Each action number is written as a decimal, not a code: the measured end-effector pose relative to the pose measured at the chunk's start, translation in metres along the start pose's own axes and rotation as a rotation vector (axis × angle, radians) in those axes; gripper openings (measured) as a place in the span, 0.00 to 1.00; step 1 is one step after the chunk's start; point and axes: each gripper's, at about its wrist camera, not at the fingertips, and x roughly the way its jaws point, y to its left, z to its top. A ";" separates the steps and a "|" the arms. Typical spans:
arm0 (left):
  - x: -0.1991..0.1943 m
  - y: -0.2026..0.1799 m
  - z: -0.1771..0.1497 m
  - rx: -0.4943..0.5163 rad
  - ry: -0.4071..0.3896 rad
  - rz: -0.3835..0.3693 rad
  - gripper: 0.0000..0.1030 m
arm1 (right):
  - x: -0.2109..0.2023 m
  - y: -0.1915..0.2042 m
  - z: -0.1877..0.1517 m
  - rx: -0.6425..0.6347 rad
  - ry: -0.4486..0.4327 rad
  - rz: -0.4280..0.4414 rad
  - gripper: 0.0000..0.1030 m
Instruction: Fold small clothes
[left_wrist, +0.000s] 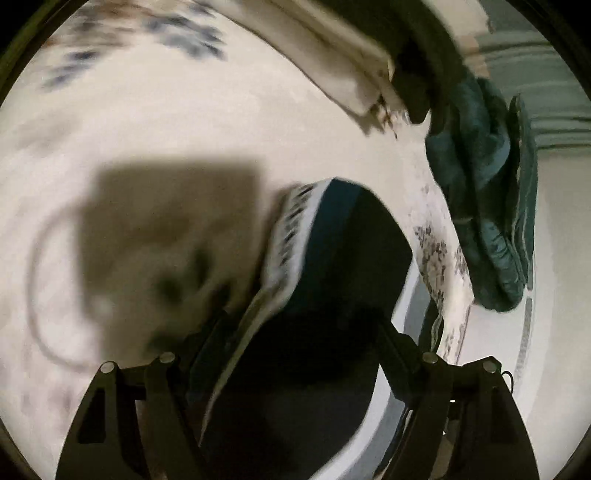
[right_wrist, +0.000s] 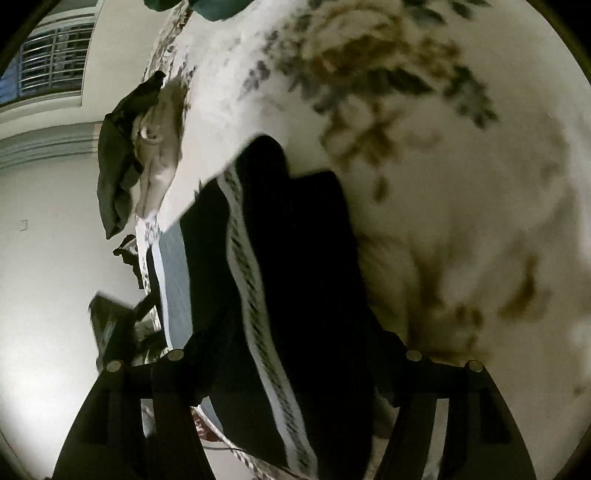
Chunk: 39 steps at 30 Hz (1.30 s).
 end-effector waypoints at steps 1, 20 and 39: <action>0.011 -0.003 0.011 0.002 0.023 -0.021 0.73 | 0.004 0.003 0.004 0.000 -0.002 0.001 0.67; 0.014 0.024 0.006 0.042 0.163 -0.198 0.71 | 0.056 -0.034 -0.005 0.059 0.217 0.204 0.75; -0.033 -0.002 0.005 0.074 0.106 -0.323 0.26 | 0.054 0.084 -0.025 -0.017 0.111 0.259 0.35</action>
